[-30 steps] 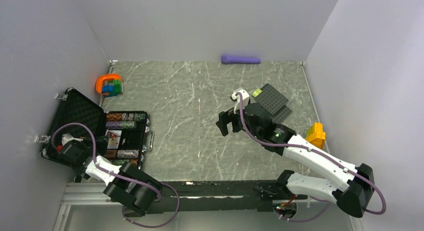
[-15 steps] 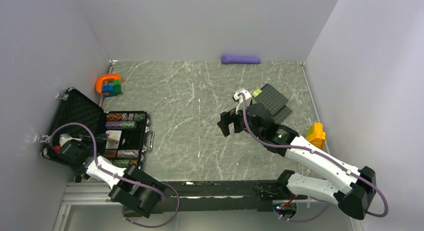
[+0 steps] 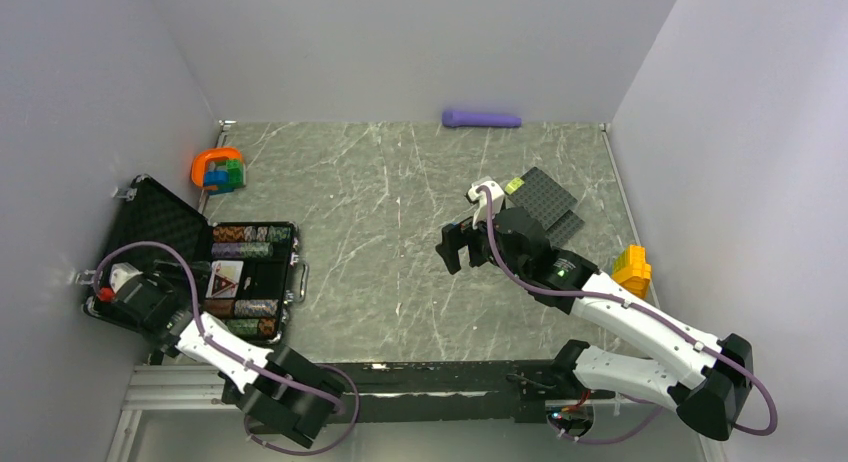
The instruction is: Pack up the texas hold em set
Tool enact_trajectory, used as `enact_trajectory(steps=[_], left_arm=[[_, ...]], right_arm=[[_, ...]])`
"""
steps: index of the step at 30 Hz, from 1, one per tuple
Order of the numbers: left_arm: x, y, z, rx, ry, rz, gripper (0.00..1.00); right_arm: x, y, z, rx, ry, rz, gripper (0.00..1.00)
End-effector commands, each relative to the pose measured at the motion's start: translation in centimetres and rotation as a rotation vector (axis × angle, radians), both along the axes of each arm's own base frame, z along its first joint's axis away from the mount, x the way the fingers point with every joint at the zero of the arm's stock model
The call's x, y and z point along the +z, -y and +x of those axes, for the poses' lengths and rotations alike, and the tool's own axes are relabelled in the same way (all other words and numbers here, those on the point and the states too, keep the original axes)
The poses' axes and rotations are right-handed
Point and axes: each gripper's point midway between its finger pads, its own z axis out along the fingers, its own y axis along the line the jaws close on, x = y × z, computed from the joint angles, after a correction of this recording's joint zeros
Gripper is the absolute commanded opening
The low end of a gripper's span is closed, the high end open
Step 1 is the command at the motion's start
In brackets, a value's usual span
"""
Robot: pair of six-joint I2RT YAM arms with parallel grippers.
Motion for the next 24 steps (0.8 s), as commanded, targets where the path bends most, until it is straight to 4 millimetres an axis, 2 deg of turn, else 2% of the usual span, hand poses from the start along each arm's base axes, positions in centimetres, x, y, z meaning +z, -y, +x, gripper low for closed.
enact_trajectory(steps=[1, 9, 13, 18, 24], left_arm=[[2.5, -1.0, -0.2, 0.023, -0.028, 0.111, 0.64], [4.2, -0.8, 0.1, -0.002, -0.088, 0.199, 0.68], [5.4, 0.4, 1.3, -0.081, -0.103, 0.262, 0.68], [7.1, 3.5, 3.9, -0.263, -0.131, 0.373, 0.69], [9.2, 9.2, 7.3, -0.521, -0.076, 0.456, 0.69]], right_arm=[[1.1, 0.2, 0.1, -0.012, 0.028, 0.028, 1.00], [1.0, 0.1, 0.1, -0.011, 0.026, 0.033, 1.00], [0.7, 0.1, 0.4, -0.031, 0.015, 0.032, 1.00], [-0.2, 1.5, 2.1, -0.132, -0.058, 0.003, 0.99], [-3.5, 5.1, 4.3, -0.278, -0.219, -0.025, 0.97]])
